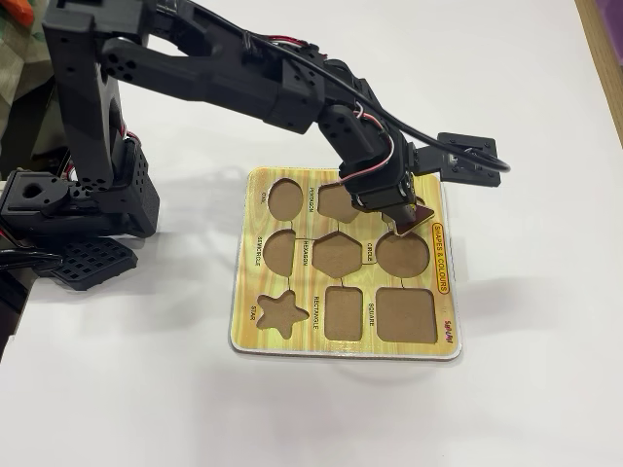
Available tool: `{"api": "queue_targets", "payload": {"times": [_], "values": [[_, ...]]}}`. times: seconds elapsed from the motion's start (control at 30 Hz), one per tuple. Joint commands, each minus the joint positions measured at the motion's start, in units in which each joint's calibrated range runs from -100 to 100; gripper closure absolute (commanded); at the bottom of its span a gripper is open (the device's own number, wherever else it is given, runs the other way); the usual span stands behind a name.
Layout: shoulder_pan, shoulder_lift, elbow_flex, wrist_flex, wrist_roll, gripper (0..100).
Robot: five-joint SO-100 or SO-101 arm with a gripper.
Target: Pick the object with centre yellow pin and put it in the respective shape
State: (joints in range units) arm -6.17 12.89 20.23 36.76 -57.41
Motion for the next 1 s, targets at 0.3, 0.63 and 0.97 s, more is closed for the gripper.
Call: {"api": "queue_targets", "payload": {"times": [0.3,0.63,0.97], "values": [[-3.4,-3.35,-1.89,-0.29,-3.47,96],[-5.54,-4.43,3.06,-0.29,-4.99,96],[-5.35,-5.86,4.23,-1.07,-4.99,96]]}}
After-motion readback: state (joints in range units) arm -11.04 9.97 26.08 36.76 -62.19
